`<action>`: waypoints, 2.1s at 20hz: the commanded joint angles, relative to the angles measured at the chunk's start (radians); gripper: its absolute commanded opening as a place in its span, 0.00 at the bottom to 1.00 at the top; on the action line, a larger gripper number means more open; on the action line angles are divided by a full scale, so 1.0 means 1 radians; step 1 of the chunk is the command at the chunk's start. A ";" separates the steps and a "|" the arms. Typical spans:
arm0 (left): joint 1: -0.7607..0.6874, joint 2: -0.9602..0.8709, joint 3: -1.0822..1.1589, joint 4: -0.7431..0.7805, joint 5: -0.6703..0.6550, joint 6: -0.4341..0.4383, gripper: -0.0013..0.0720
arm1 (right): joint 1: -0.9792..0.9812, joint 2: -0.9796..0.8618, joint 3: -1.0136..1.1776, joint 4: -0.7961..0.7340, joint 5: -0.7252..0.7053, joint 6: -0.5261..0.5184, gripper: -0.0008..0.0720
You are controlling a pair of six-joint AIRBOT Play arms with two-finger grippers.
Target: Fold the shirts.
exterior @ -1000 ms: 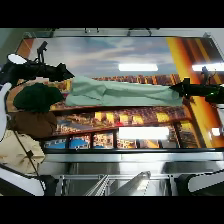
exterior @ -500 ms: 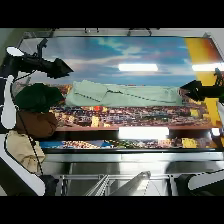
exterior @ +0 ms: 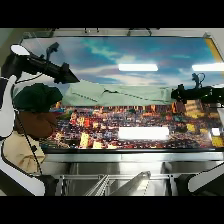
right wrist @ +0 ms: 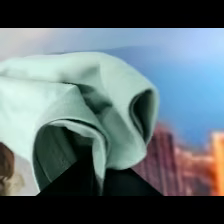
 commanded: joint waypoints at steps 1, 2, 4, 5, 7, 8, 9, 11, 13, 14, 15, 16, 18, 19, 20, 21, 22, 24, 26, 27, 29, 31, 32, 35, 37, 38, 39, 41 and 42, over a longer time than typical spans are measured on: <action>-0.158 0.050 -0.090 0.003 0.094 0.007 0.03 | -0.003 0.013 0.036 0.049 0.132 -0.005 0.04; -0.212 0.045 -0.090 0.012 0.150 0.007 0.03 | -0.019 0.035 0.048 0.050 0.193 -0.002 0.04; -0.320 0.015 -0.089 0.011 0.312 0.006 0.03 | -0.050 0.098 0.053 0.067 0.311 0.010 0.04; -0.370 -0.009 -0.087 0.010 0.409 0.004 0.03 | -0.061 0.129 0.055 0.089 0.360 0.009 0.04; -0.448 -0.091 -0.043 0.011 0.536 -0.039 0.03 | -0.077 0.195 0.055 0.165 0.438 0.009 0.04; -0.481 -0.150 0.010 0.010 0.544 -0.069 0.03 | -0.079 0.227 0.055 0.217 0.468 0.009 0.04; -0.509 -0.208 0.064 0.010 0.539 -0.111 0.03 | -0.077 0.255 0.055 0.273 0.492 0.009 0.04; -0.560 -0.321 0.189 0.009 0.517 -0.204 0.03 | -0.071 0.298 0.055 0.356 0.510 0.010 0.04; -0.600 -0.409 0.288 0.009 0.513 -0.283 0.03 | -0.055 0.324 0.055 0.382 0.512 0.012 0.04; -0.615 -0.438 0.310 0.007 0.517 -0.320 0.03 | -0.041 0.332 0.055 0.387 0.513 0.020 0.04; -0.626 -0.452 0.309 -0.003 0.532 -0.334 0.03 | -0.022 0.335 0.055 0.391 0.513 0.022 0.04; -0.634 -0.455 0.288 -0.028 0.560 -0.335 0.03 | 0.003 0.335 0.055 0.396 0.513 0.022 0.04; -0.623 -0.451 0.245 -0.203 0.595 -0.319 0.03 | 0.056 0.335 0.055 0.396 0.508 0.025 0.04; -0.603 -0.447 0.245 -0.336 0.571 -0.254 0.05 | 0.084 0.335 0.055 0.396 0.492 0.025 0.04; -0.572 -0.433 0.245 -0.510 0.513 -0.143 0.05 | 0.115 0.335 0.055 0.396 0.474 0.025 0.04; -0.528 -0.405 0.245 -0.692 0.416 -0.042 0.05 | 0.149 0.335 0.055 0.396 0.450 0.024 0.04; -0.480 -0.369 0.245 -0.850 0.305 0.038 0.04 | 0.187 0.335 0.055 0.392 0.408 0.024 0.04; -0.360 -0.263 0.245 -1.101 0.087 0.099 0.04 | 0.288 0.333 0.055 0.356 0.264 0.024 0.04; -0.216 -0.138 0.245 -1.234 -0.037 0.106 0.04 | 0.413 0.318 0.055 0.328 0.079 0.023 0.04; -0.146 -0.080 0.245 -1.241 -0.069 0.117 0.04 | 0.482 0.304 0.055 0.325 -0.021 0.011 0.04; -0.016 0.022 0.245 -1.215 -0.136 0.156 0.04 | 0.635 0.260 0.055 0.326 -0.256 -0.024 0.04; 0.079 0.107 0.204 -1.216 -0.176 0.182 0.04 | 0.779 0.197 0.063 0.361 -0.495 -0.076 0.04; 0.111 0.145 0.163 -1.212 -0.177 0.202 0.04 | 0.838 0.161 0.080 0.396 -0.579 -0.116 0.04; 0.162 0.229 0.016 -1.195 -0.195 0.236 0.05 | 0.959 0.023 0.189 0.428 -0.626 -0.156 0.70; 0.167 0.253 -0.067 -1.195 -0.217 0.237 0.05 | 0.974 0.005 0.209 0.485 -0.541 -0.157 0.24; 0.167 0.254 -0.099 -1.195 -0.228 0.237 0.05 | 0.956 0.017 0.209 0.485 -0.471 -0.157 0.05; 0.166 0.253 -0.131 -1.195 -0.233 0.237 0.05 | 0.922 0.034 0.209 0.462 -0.360 -0.154 0.04; 0.165 0.254 -0.190 -1.196 -0.261 0.245 0.05 | 0.834 0.075 0.208 0.367 -0.162 -0.055 0.04; 0.164 0.254 -0.215 -1.196 -0.274 0.247 0.04 | 0.788 0.098 0.206 0.294 -0.097 0.018 0.04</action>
